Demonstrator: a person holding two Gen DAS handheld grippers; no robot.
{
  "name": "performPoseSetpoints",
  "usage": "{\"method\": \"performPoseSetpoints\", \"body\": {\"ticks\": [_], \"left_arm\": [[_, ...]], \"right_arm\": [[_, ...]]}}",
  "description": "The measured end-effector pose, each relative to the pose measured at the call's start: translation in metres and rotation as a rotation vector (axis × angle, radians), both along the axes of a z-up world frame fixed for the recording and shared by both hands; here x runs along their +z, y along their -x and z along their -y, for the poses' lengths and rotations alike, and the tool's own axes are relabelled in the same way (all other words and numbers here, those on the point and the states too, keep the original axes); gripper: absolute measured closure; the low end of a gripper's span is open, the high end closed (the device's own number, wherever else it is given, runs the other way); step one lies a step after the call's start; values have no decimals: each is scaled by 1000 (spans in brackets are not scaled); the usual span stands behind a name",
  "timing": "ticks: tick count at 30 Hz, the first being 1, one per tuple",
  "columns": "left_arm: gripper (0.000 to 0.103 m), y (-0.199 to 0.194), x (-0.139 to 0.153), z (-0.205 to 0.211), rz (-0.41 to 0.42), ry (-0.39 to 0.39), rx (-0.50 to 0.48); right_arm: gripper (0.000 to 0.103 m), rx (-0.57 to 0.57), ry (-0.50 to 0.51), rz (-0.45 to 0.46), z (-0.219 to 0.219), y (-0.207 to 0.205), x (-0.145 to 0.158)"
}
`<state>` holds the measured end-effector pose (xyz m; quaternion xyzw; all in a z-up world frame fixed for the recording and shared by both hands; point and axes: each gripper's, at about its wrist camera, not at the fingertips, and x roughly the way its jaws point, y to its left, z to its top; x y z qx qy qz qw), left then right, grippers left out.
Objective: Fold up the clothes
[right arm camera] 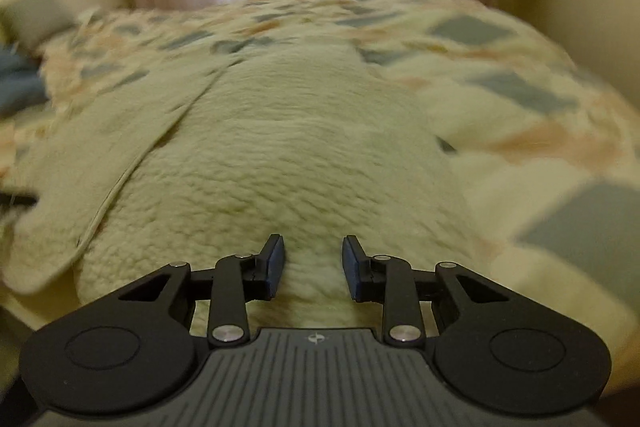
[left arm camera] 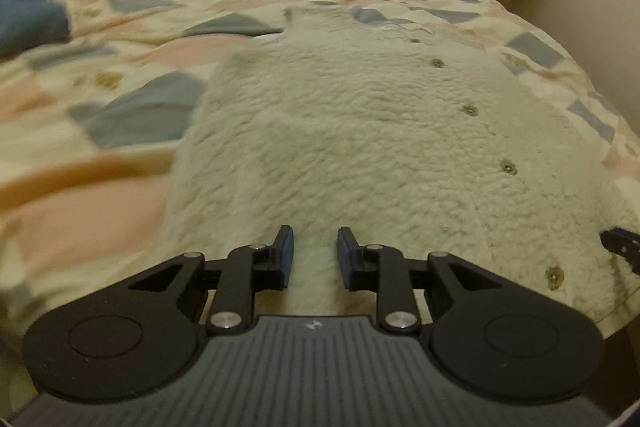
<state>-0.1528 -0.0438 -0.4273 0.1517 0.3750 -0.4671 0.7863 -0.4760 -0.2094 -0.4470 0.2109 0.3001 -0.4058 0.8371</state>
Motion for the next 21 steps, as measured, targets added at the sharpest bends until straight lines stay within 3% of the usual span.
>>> {"method": "performPoseSetpoints", "body": {"ticks": [3,5,8,9,13,21], "left_arm": [[79,6,15,-14,47,-51,37],[68,14,26,-17,83,-92,66],[67,30,39,-22,91,-94,53],[64,35,43,-25,89,-89,46],[61,60,50,-21,119,-101,17],[52,92,63,-34,142,-89,-6]], "right_arm": [[73,-108,-34,19,1,24,6],[68,-142,-56,51,0,32,14],[56,-179,-75,94,-5,38,28],[49,-172,-68,96,-12,36,33],[39,-102,-54,83,-39,19,45],[29,-63,-22,65,-79,18,58]]}}
